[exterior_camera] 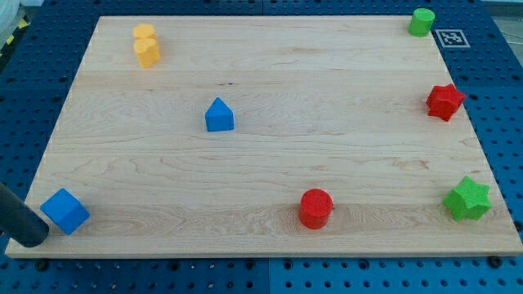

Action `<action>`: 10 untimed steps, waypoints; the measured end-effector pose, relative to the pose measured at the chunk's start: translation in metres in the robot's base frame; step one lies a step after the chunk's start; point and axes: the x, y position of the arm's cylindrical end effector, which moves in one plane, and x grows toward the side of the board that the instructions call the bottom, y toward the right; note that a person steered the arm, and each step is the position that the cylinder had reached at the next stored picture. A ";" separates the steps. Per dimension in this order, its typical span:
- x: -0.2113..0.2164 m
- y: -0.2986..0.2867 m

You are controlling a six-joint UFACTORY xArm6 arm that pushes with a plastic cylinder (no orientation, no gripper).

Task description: Move the blue cube towards the blue triangle

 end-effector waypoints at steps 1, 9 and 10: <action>0.000 0.001; -0.067 0.024; -0.062 0.024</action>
